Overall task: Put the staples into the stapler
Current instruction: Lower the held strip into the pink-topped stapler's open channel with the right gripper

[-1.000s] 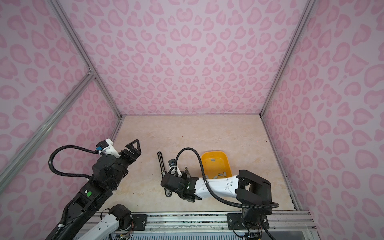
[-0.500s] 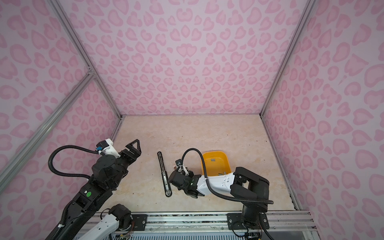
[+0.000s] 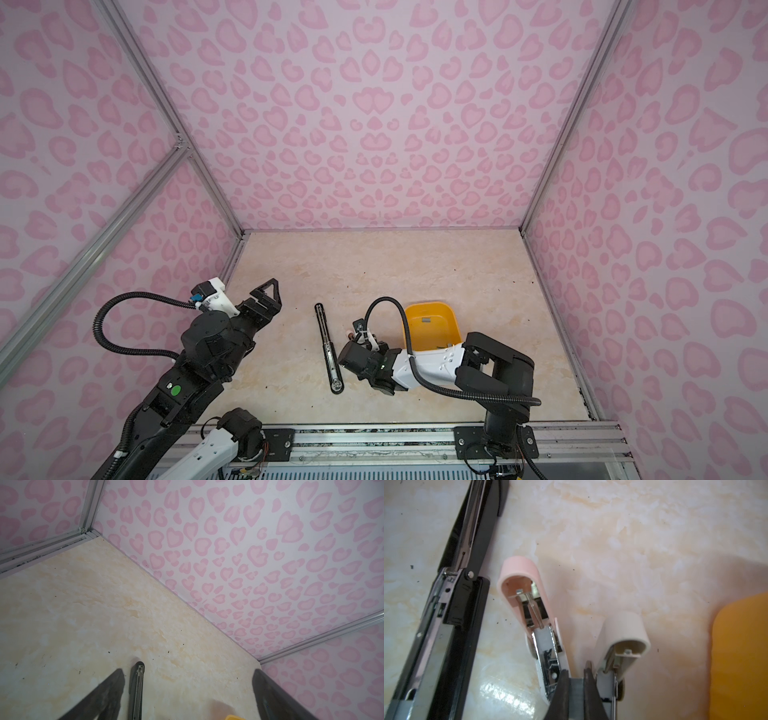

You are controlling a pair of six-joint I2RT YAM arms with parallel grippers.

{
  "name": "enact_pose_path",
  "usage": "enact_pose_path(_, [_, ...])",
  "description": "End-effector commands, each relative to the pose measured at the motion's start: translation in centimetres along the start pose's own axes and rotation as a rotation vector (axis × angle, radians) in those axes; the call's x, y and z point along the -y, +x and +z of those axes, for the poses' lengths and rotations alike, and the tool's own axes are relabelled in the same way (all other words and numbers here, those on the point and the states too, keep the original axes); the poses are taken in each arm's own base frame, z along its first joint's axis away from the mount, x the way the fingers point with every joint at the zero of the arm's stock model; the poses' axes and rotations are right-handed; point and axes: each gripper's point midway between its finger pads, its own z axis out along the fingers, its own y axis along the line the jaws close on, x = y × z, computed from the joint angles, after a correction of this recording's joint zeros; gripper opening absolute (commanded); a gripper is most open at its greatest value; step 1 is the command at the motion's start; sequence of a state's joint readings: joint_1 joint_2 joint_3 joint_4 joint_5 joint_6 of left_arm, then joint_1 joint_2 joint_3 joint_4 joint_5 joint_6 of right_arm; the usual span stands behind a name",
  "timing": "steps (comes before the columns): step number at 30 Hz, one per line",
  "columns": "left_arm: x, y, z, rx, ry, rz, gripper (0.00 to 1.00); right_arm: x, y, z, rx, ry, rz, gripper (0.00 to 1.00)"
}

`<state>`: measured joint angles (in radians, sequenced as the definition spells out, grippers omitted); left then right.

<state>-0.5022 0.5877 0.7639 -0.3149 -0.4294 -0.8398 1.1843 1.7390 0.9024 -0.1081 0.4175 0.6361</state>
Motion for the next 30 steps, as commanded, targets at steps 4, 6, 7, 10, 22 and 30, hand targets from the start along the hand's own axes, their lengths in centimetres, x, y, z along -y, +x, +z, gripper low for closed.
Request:
enact_pose_path(4, [0.6,-0.6,-0.2,0.021,0.024,-0.011,0.97,-0.3,1.1,0.3,-0.037,-0.016,-0.007,0.00])
enact_pose_path(6, [0.6,-0.6,-0.2,0.020,0.024,-0.011,0.97,-0.8,1.0,0.2,-0.038,-0.032,-0.005,0.00])
enact_pose_path(7, [0.6,-0.6,-0.2,0.021,0.024,-0.011,0.97,-0.9,1.1,0.2,-0.040,-0.032,-0.008,0.00])
enact_pose_path(10, [0.6,-0.6,-0.2,0.018,0.027,-0.011,0.97,-0.9,0.9,0.0,-0.033,-0.030,-0.004,0.00])
enact_pose_path(22, [0.7,-0.6,-0.2,0.016,0.030,-0.011,0.97,-0.2,-1.2,-1.5,0.047,0.002,0.016,0.00])
enact_pose_path(30, [0.7,-0.4,-0.2,0.010,0.034,-0.024,0.97,-3.0,-4.0,-3.1,0.182,-0.073,-0.023,0.00])
